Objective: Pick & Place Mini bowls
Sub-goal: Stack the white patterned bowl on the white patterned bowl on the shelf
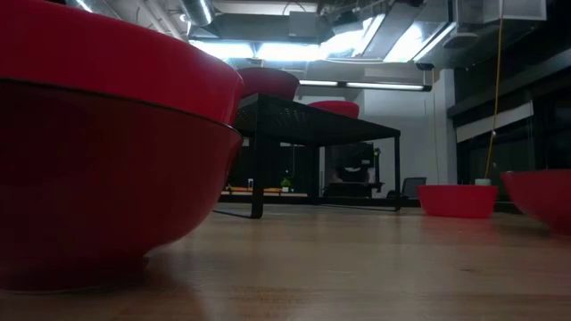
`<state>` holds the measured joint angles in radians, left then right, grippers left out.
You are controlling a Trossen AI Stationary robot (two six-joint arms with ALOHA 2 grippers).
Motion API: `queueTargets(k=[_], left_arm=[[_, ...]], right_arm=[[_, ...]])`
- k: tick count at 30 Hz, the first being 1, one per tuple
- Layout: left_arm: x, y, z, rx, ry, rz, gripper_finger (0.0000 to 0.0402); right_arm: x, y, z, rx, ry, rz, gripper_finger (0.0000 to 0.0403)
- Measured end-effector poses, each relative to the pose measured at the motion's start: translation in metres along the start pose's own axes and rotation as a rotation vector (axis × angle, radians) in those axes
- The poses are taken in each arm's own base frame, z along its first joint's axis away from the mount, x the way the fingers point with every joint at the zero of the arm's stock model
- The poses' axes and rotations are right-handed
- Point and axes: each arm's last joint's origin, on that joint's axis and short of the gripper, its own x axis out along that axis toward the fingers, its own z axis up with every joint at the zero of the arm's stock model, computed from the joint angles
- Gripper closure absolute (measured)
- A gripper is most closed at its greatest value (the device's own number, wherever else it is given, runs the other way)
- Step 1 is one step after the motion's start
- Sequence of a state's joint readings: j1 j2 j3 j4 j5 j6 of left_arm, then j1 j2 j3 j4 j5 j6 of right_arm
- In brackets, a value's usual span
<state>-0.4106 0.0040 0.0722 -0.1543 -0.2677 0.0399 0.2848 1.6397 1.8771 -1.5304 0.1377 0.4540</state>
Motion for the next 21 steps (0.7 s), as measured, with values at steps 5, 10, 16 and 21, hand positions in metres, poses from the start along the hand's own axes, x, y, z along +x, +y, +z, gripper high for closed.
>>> queueTargets(k=[5, 10, 16, 21], left_arm=[[0.000, 0.000, 0.000, 0.000, 0.000, 0.000, 0.0398], [0.000, 0.000, 0.000, 0.000, 0.000, 0.000, 0.0398], [0.000, 0.000, 0.000, 0.000, 0.000, 0.000, 0.0398], [0.000, 0.000, 0.000, 0.000, 0.000, 0.000, 0.0398]], right_arm=[[0.011, -0.012, -0.027, 0.202, -0.003, -0.015, 0.0278], [0.030, -0.022, -0.048, 0.382, 0.001, -0.135, 0.0278], [0.061, -0.029, -0.063, 0.476, 0.009, -0.303, 0.0278], [0.088, -0.032, -0.076, 0.472, 0.051, -0.375, 0.0278]])
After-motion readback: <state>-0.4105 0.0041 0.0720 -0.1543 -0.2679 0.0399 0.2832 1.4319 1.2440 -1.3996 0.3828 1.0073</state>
